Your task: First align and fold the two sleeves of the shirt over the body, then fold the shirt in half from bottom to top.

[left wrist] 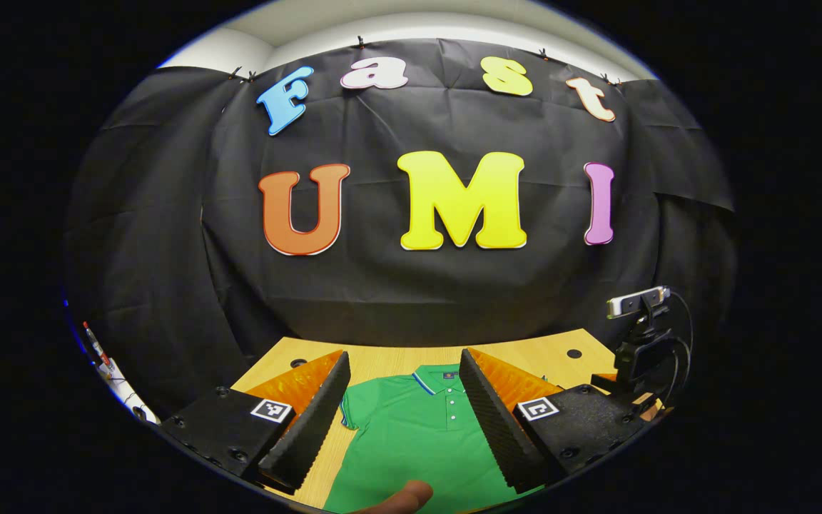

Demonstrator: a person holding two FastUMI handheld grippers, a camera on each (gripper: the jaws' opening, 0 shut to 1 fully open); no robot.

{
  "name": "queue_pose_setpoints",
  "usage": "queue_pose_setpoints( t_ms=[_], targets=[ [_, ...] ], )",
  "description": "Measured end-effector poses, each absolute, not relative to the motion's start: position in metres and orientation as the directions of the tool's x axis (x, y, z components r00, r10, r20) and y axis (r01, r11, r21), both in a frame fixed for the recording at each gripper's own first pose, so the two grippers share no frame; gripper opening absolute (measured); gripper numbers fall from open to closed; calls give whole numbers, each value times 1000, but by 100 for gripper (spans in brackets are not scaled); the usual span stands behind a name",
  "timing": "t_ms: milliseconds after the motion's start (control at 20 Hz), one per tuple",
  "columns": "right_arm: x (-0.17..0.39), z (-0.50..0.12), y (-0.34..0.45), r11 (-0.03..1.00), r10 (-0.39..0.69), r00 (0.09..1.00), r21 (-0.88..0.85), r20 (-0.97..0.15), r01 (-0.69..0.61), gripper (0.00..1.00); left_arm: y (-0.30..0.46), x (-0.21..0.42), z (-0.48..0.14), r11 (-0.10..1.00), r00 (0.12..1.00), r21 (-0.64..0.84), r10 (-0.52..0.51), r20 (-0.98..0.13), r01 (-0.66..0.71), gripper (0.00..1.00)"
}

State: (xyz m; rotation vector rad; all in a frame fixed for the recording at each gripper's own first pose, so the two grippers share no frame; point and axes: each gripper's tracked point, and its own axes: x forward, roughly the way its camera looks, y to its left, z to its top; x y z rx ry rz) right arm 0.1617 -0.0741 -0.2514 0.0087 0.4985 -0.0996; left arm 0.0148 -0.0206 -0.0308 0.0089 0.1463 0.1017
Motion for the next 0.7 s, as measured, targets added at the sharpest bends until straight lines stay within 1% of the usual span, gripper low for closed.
queue_pose_setpoints(
  t_ms=[200,350,500,600,650,700],
  targets=[
    [192,-310,-86,991,-119,800,-24,-588,130,95,-18,11,-33,989,977,39,147,-156,-142,99],
    [207,-334,-96,987,-139,769,-21,-624,161,95,-18,4,-39,985,969,43,172,-176,-167,99],
    [216,-347,-99,988,-124,745,-8,-655,157,93,-17,0,-46,981,963,59,191,-191,-183,99],
    [218,-354,-94,992,-82,730,17,-679,128,79,-16,-3,-52,980,957,59,200,-209,-192,99],
    [219,-360,-92,993,-67,720,24,-691,115,66,-17,-4,-54,979,955,55,204,-213,-197,99],
    [218,-363,-90,994,-47,707,37,-705,103,61,-19,-4,-55,978,954,53,206,-219,-200,99]
  ],
)
